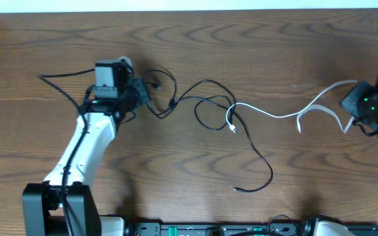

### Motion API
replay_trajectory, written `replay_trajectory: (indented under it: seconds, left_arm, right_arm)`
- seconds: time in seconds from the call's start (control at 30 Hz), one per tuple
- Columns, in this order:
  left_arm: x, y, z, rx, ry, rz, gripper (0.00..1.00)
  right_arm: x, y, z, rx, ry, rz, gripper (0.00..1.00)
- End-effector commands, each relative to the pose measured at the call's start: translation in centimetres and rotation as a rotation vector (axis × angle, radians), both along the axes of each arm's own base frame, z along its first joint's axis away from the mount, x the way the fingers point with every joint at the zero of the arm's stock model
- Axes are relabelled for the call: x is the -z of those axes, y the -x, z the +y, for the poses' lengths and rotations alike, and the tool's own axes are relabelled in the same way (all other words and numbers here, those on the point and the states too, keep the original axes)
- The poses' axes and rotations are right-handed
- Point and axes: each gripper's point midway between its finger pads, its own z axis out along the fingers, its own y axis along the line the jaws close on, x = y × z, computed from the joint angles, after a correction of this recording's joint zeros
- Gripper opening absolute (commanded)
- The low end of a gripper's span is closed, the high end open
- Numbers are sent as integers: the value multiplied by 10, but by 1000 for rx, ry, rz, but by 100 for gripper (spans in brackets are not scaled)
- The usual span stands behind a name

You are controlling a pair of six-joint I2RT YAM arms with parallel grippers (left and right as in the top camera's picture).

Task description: Untangle cables

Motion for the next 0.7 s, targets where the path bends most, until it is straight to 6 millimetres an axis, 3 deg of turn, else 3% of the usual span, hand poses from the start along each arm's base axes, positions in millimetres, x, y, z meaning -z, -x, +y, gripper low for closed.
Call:
replay_trajectory:
  seconds: [0.0,0.27,0.4,0.53,0.67]
  left_arm:
    - [-6,5,-31,86,10,-19,9]
    - [-10,19,-89,216,30,-33,9]
    - [-15,27,-119,281,74,-47,9]
    - [-23,34,-144,341,109,-73,9]
    - [-29,43,-170,409,132,-100,9]
  right_arm:
    - [-14,-14,24,-131,24,-48,1]
    - [-15,-43,85,-372,12,-112,1]
    - [-7,-57,116,-474,-2,-117,1]
    - [13,-65,146,-591,-12,-74,1]
    - [42,-73,160,-619,-2,-1,1]
